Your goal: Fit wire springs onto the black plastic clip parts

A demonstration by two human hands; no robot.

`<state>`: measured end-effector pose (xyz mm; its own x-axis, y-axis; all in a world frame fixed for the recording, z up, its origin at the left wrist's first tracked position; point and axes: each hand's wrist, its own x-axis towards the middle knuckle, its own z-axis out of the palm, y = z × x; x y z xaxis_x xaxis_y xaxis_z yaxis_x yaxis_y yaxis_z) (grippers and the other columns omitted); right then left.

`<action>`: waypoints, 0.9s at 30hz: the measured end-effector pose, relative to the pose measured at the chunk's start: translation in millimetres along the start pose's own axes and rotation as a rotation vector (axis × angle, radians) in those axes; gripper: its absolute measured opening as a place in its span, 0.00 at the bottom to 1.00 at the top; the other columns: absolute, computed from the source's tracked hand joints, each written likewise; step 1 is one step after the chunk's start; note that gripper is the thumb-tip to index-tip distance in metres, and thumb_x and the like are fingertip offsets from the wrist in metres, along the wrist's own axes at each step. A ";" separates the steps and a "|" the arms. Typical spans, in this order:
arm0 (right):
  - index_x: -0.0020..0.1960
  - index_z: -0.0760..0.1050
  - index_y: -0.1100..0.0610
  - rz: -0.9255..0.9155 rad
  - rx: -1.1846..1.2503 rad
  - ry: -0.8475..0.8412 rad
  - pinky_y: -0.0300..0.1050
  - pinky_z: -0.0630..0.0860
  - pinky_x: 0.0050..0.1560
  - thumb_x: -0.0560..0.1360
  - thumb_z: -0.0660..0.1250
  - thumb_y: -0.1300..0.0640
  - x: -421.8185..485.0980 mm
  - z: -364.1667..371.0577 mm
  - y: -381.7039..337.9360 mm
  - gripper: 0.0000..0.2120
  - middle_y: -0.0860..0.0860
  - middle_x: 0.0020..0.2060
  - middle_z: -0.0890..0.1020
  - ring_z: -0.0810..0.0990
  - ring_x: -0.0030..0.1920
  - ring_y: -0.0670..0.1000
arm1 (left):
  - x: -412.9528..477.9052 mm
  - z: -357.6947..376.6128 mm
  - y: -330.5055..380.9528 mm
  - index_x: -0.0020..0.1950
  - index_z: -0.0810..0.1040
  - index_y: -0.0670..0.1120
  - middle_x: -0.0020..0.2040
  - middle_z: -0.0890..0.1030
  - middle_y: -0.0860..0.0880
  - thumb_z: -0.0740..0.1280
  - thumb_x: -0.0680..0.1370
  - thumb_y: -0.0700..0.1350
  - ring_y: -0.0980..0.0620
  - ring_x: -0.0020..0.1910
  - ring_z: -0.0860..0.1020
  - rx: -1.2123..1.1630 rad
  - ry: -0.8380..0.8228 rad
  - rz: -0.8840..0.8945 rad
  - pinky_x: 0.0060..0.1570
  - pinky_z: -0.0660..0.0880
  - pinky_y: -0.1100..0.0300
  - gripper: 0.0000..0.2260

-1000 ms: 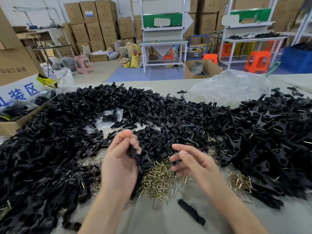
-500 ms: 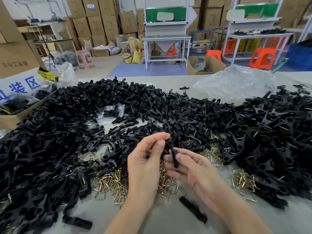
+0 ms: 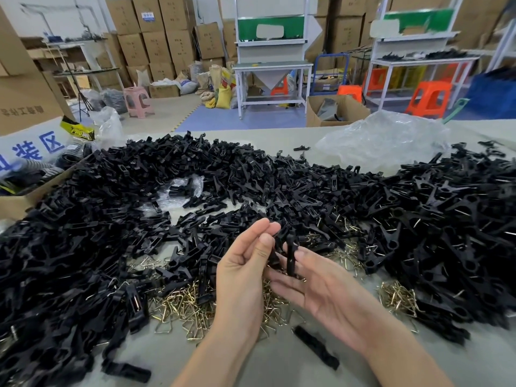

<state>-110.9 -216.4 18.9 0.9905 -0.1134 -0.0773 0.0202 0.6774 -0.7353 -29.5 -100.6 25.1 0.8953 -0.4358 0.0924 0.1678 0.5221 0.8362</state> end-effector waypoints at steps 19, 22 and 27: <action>0.59 0.80 0.65 -0.227 0.107 0.293 0.41 0.84 0.44 0.70 0.71 0.64 9.3 -22.4 -8.1 0.17 0.61 0.50 0.86 0.87 0.48 0.55 | -1.0 -7.3 -7.3 0.48 0.81 0.51 0.40 0.84 0.49 0.71 0.79 0.45 0.55 0.37 0.81 0.531 -0.106 0.011 0.39 0.77 0.65 0.01; 0.61 0.78 0.61 -0.274 -0.013 0.349 0.41 0.83 0.41 0.66 0.74 0.65 10.7 -24.9 -7.0 0.24 0.56 0.43 0.85 0.87 0.42 0.54 | 0.9 -8.7 -7.2 0.51 0.80 0.45 0.38 0.83 0.47 0.71 0.79 0.43 0.52 0.37 0.81 0.419 -0.083 -0.035 0.39 0.78 0.62 0.03; 0.56 0.85 0.49 -0.252 -0.344 0.268 0.40 0.81 0.46 0.67 0.75 0.57 8.6 -24.3 2.1 0.17 0.49 0.39 0.83 0.82 0.40 0.48 | 2.0 -7.8 -7.8 0.56 0.80 0.47 0.42 0.83 0.51 0.68 0.80 0.39 0.54 0.41 0.81 0.353 -0.097 -0.084 0.39 0.79 0.61 0.07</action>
<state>-105.6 -233.6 0.4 0.8901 -0.4556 -0.0061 0.1634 0.3316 -0.9292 -25.8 -99.9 14.6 0.8381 -0.5429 0.0527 0.0708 0.2041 0.9764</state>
